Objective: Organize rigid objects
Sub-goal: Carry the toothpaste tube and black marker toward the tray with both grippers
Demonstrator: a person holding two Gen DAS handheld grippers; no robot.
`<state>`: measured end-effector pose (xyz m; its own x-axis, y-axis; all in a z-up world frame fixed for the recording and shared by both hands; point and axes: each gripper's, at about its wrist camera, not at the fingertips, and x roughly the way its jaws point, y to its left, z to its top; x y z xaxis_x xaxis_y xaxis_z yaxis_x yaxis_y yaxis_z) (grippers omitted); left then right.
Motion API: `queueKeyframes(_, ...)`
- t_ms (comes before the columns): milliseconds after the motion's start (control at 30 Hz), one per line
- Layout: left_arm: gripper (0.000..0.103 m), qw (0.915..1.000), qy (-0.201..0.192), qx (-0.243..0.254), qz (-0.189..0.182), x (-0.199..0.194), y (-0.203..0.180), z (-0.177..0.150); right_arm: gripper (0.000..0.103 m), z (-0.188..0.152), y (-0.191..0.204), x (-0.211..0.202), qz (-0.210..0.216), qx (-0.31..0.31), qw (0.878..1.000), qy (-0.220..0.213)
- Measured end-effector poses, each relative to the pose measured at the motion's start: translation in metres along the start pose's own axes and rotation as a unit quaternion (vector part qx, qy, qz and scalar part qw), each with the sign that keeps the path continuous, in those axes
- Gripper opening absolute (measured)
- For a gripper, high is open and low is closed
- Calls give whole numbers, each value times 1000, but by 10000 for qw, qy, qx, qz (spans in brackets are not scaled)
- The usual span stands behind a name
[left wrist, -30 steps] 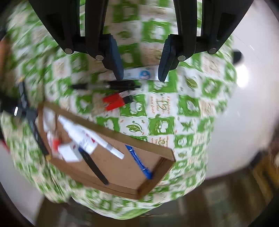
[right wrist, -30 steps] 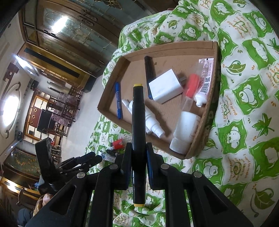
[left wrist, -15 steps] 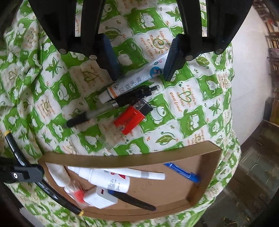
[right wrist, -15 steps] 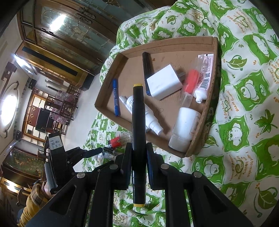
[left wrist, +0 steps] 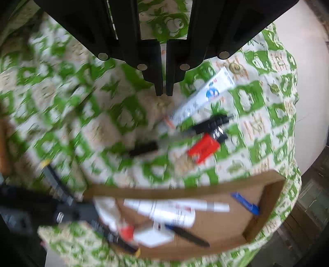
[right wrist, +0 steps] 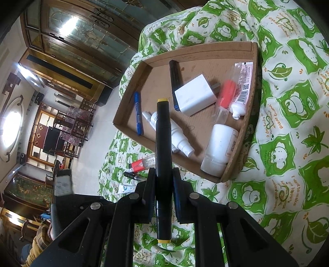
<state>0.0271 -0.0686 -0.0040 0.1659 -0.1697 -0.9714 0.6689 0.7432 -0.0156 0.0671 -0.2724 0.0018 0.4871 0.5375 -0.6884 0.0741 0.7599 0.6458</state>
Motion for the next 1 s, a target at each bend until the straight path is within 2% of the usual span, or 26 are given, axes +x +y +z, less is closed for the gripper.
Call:
queueKeyframes(33, 9, 10000, -52, 42, 23, -5, 1, 2, 15, 0, 0, 0, 2, 11, 10000, 1)
queueKeyframes(67, 25, 9998, -102, 118, 108, -9, 2, 3, 15, 0, -1, 0, 5, 24, 10000, 7)
queueKeyframes(100, 51, 9993, -175, 217, 261, -13, 3, 3, 15, 0, -1, 1, 5, 29, 10000, 17)
queueKeyframes(167, 72, 9983, -314, 271, 411, -18, 5, 4, 15, 0, 0, 2, 6, 14, 10000, 31)
queueKeyframes(267, 71, 9991, -190, 248, 283, -10, 16, 9, 15, 0, 1, 3, -2, -13, 10000, 49)
queueKeyframes(333, 70, 9985, -16, 398, 364, 3, 17, 10, 15, 0, 1, 4, -10, -7, 10000, 63)
queueKeyframes(400, 53, 9971, 175, 579, 460, 15, 14, 11, 15, 0, 1, 4, -11, -3, 10000, 58)
queueKeyframes(500, 52, 9959, 272, 687, 529, 27, 8, 13, 15, 0, 1, 5, -18, 2, 10000, 64)
queueKeyframes(533, 50, 9965, 286, 626, 485, 28, 9, 14, 15, 0, 1, 5, -20, 2, 10000, 74)
queueKeyframes(600, 39, 9983, 301, 366, 333, 29, 13, 20, 15, 0, 1, 6, -20, -3, 10000, 91)
queueKeyframes(667, 34, 9993, 292, 134, 189, 28, 17, 25, 15, 0, 2, 7, -17, -14, 10000, 95)
queueKeyframes(733, 19, 9994, 267, -158, -167, 22, 25, 27, 15, 0, 1, 6, -10, -7, 10000, 79)
queueKeyframes(767, 16, 9986, 261, -279, -364, 21, 24, 26, 15, 0, 1, 5, -4, 3, 10000, 71)
queueKeyframes(800, 16, 9976, 265, -364, -529, 19, 19, 23, 15, 0, 1, 5, 4, 14, 10000, 67)
queueKeyframes(867, 16, 9968, 360, -352, -615, 20, 11, 15, 15, 0, 1, 5, 19, 24, 10000, 69)
queueKeyframes(1000, 16, 9972, 439, -434, -413, 24, -4, 15, 15, -1, 0, 4, 24, 22, 10000, 66)
